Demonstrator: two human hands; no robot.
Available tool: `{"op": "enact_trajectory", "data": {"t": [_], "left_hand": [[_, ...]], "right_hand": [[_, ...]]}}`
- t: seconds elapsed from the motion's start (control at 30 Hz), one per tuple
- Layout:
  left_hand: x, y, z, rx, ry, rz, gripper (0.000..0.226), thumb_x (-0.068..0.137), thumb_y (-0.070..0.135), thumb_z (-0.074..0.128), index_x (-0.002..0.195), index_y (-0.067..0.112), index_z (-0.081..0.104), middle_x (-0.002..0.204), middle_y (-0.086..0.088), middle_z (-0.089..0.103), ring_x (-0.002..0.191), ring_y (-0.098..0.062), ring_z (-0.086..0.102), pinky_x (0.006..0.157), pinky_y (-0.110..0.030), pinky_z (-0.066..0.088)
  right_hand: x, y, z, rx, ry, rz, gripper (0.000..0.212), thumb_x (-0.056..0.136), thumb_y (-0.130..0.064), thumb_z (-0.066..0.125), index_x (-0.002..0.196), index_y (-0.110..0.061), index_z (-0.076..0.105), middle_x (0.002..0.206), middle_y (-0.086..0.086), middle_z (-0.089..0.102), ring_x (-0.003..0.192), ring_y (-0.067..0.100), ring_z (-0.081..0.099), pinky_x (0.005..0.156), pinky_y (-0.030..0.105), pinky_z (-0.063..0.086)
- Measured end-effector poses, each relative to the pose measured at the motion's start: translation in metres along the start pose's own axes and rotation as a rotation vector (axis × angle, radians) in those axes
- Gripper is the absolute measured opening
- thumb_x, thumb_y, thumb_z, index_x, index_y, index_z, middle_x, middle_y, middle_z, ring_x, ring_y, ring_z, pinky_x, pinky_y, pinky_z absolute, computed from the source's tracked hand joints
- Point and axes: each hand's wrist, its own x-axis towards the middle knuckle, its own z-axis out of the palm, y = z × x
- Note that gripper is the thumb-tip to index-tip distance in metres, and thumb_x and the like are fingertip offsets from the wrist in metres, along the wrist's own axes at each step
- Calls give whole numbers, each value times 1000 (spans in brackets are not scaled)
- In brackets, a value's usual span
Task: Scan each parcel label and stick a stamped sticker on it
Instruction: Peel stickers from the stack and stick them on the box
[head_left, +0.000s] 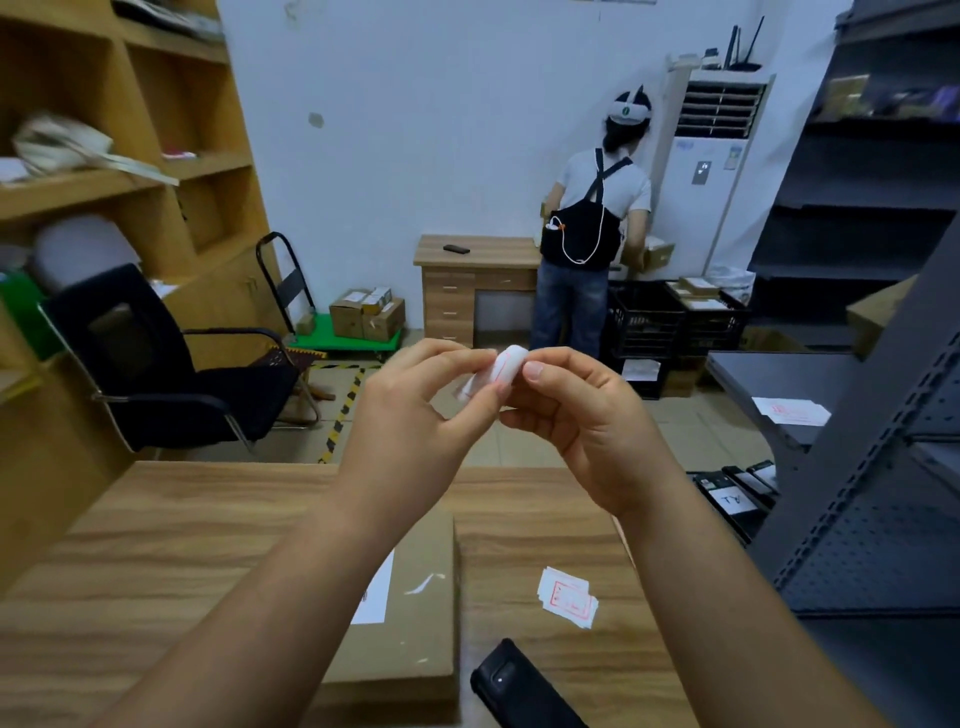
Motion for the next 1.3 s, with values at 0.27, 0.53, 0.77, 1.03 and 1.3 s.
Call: {"op": "enact_trajectory", "data": {"t": [0.27, 0.53, 0.77, 1.03, 1.3], "left_hand": [[3, 0, -16, 21, 22, -12, 21, 86, 27, 71, 104, 18, 76, 95, 10, 68, 93, -4, 61, 76, -9, 40], [6, 1, -24, 34, 5, 0, 17, 88, 25, 73, 104, 20, 76, 94, 10, 68, 93, -5, 62, 76, -8, 38], [9, -1, -19, 40, -20, 6, 19, 87, 32, 69, 103, 24, 75, 94, 12, 68, 93, -7, 62, 76, -12, 40], [15, 2, -20, 52, -47, 1, 18, 87, 27, 72, 104, 22, 73, 97, 18, 68, 98, 3, 59, 79, -4, 39], [23, 1, -21, 45, -60, 45, 9, 88, 24, 72, 95, 23, 77, 91, 18, 71, 93, 2, 63, 81, -12, 46]], "right_hand": [[10, -6, 13, -48, -44, -9, 15, 85, -19, 60, 94, -12, 69, 92, 11, 74, 87, 21, 71, 73, 30, 56], [14, -9, 19, -73, -40, -33, 14, 81, -16, 64, 92, -8, 67, 88, 9, 74, 83, 20, 70, 70, 29, 56], [17, -9, 17, -188, -2, -80, 13, 94, -2, 56, 88, -10, 66, 85, 6, 74, 82, 19, 70, 71, 29, 56], [19, -5, 9, -306, 46, -124, 11, 94, -8, 61, 91, -12, 71, 95, 12, 72, 89, 27, 66, 76, 35, 55], [22, -3, 12, -398, 43, -169, 7, 92, -10, 64, 91, -10, 72, 92, 6, 72, 87, 18, 66, 71, 28, 54]]}}
